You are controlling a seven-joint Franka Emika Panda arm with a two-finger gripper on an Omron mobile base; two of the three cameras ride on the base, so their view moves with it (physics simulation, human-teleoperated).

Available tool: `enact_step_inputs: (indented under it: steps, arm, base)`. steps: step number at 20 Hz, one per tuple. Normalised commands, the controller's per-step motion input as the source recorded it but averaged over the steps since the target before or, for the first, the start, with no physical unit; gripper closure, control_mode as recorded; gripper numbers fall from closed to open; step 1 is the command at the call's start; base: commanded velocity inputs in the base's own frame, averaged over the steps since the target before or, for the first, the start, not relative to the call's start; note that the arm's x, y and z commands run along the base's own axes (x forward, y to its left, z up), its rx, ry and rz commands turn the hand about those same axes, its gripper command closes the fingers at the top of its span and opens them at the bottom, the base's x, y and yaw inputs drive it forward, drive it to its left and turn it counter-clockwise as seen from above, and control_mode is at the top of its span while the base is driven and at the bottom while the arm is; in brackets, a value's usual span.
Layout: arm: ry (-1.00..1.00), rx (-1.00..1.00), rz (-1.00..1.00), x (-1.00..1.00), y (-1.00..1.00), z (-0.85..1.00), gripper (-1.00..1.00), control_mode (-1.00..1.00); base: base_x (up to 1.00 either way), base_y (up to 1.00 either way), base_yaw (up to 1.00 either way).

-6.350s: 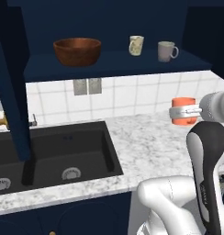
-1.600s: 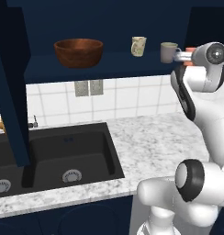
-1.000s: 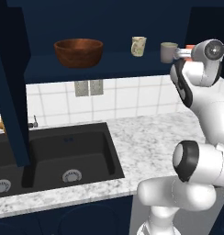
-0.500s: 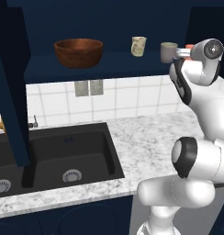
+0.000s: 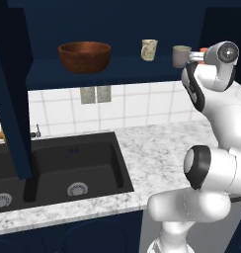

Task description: Gather all objects into one cabinet and sort the glasses and bowls to opposite sides.

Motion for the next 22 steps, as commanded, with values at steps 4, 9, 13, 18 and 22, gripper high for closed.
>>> enact_step_inputs:
  steps: [4, 9, 13, 18, 22]
  arm:
    - [0.03, 0.00, 0.00, -0.15, 0.00, -0.01, -1.00, -1.00]
    - [0.00, 0.00, 0.00, -0.40, 0.05, 0.00, -1.00, -1.00]
    - [0.00, -0.02, 0.00, -0.52, 0.42, 0.00, -1.00, -1.00]
    - [0.01, 0.00, 0.01, -0.66, 0.51, 0.12, -1.00, -1.00]
    - [0.16, 0.02, 0.08, -0.35, 0.51, 0.13, -1.00, -1.00]
  base:
    - [0.00, 0.00, 0.00]
    - [0.00, 0.00, 0.00]
    - [0.00, 0.00, 0.00]
    - [0.00, 0.00, 0.00]
    - [0.00, 0.00, 0.00]
